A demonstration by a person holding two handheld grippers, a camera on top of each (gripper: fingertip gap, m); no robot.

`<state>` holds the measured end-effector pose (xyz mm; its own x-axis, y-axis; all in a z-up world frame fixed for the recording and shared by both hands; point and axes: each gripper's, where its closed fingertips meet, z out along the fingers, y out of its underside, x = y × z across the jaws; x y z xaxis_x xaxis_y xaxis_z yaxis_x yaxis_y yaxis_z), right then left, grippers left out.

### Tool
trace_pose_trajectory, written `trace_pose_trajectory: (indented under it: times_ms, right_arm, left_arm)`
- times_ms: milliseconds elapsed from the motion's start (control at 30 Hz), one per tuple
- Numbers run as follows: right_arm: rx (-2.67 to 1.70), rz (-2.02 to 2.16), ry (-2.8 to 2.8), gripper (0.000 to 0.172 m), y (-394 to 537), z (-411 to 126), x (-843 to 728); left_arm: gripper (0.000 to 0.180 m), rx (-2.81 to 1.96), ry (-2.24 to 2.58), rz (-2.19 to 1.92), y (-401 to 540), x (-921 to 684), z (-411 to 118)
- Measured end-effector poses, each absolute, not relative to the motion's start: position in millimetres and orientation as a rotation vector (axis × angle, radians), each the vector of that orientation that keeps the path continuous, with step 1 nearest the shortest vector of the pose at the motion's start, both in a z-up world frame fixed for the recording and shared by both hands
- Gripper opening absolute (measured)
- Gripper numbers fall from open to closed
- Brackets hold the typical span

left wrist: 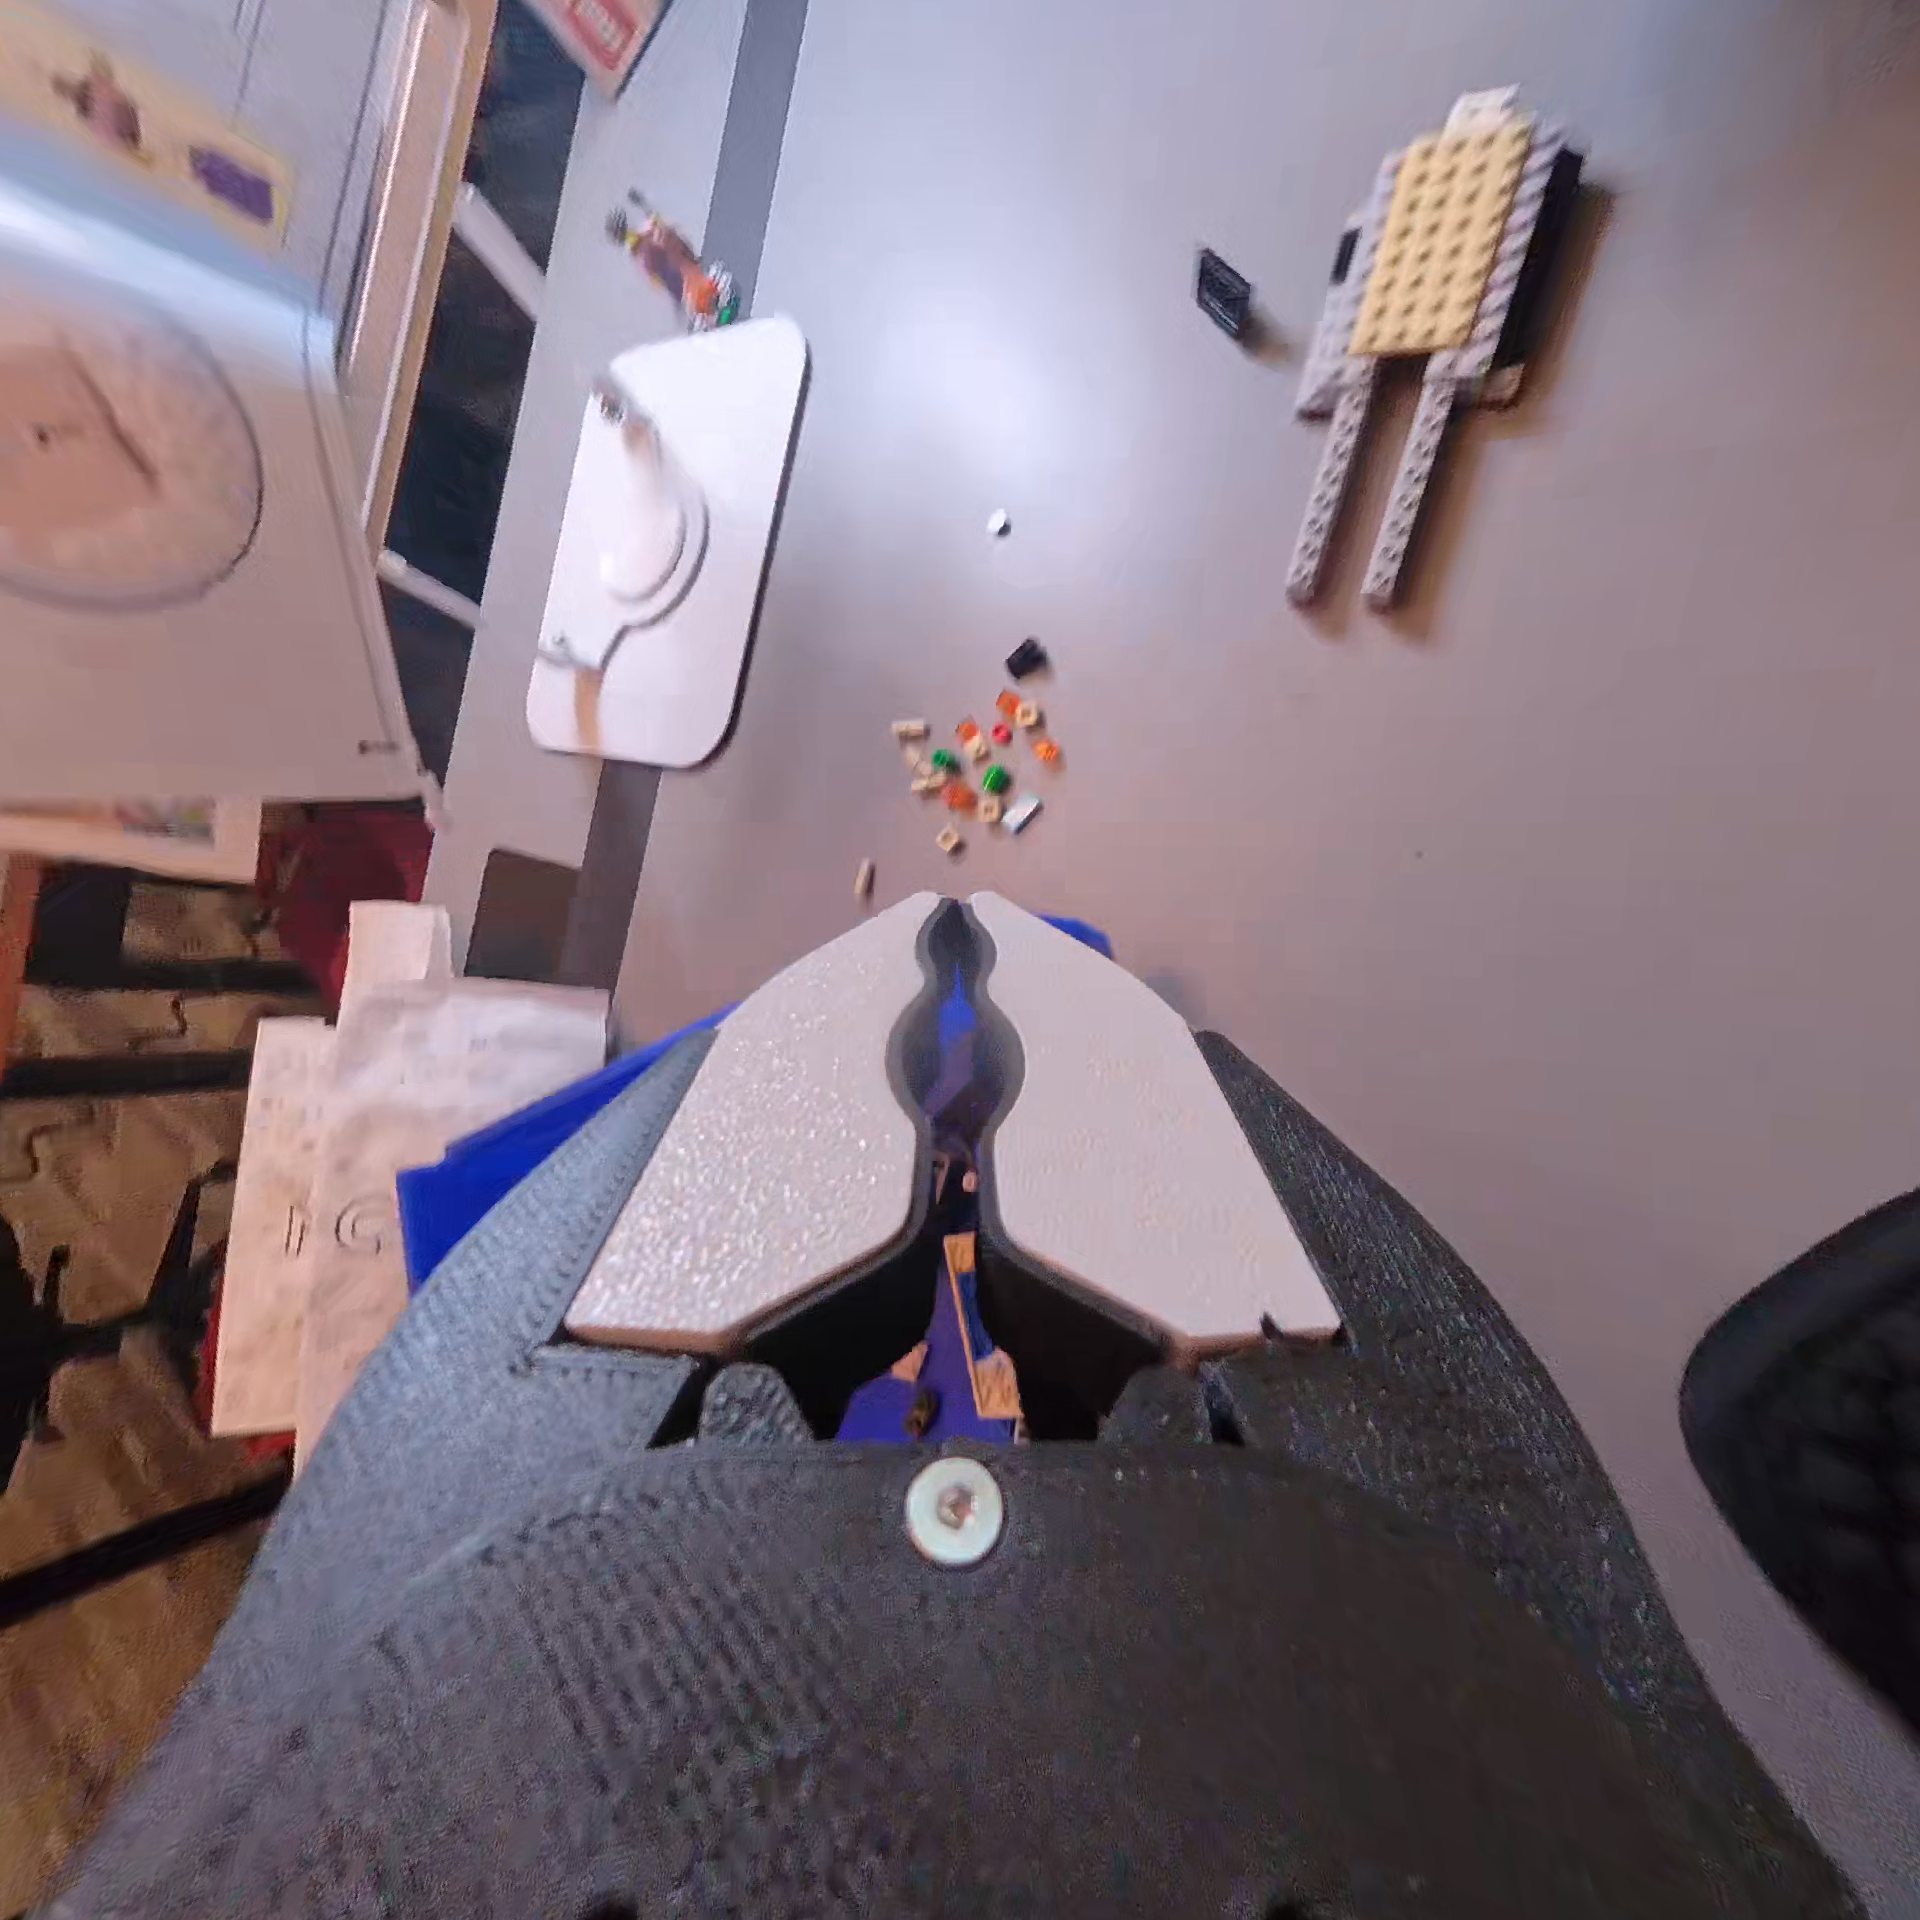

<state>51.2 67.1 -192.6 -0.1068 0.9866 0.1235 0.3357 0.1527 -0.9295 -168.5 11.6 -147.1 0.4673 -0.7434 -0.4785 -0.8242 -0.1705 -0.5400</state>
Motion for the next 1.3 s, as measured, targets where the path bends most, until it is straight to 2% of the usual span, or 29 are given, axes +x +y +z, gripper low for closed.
trace_pose_trajectory:
  times_ms: [67,200,467,600,733,800,900,1100,1167,1200,1300]
  right_arm:
    - [-1.279,1.012,-1.558,0.008,66,-190,49]
    - [-1.332,0.915,-1.627,0.019,68,-207,45]
    - [-1.508,0.837,-1.476,0.023,114,-225,55]
    - [-1.665,0.735,-1.255,0.024,166,-233,63]
    - [-1.956,0.535,-1.044,0.042,246,-263,70]
    - [-2.045,0.381,-1.034,0.052,284,-280,70]
    - [-2.179,0.279,-0.997,0.061,327,-297,67]
    - [-2.292,0.26,-0.947,0.045,368,-304,59]
    - [-2.283,0.231,-0.962,0.031,373,-304,59]
    - [-2.274,0.212,-0.984,0.016,374,-304,59]
    - [-2.26,0.312,-1.026,0.016,365,-301,59]
  left_arm:
    - [0.0,-1.997,1.295,0.122,9,-180,-154]
    - [0.0,-1.97,1.365,0.127,14,-166,-165]
    - [0.0,-1.977,1.399,0.139,19,-162,-176]
    - [0.0,-1.949,1.353,0.157,25,-165,-169]
    - [0.0,-1.825,1.096,0.02,47,-154,-145]
    - [0.029,-1.783,0.955,-0.141,52,-148,-139]
    - [0.046,-1.8,0.852,-0.283,48,-148,-146]
    - [0.046,-1.798,0.851,-0.258,31,-154,-165]
    - [0.045,-1.787,0.835,-0.283,28,-153,-167]
    - [0.044,-1.781,0.828,-0.295,27,-152,-168]
    - [0.042,-1.764,0.816,-0.311,25,-148,-168]
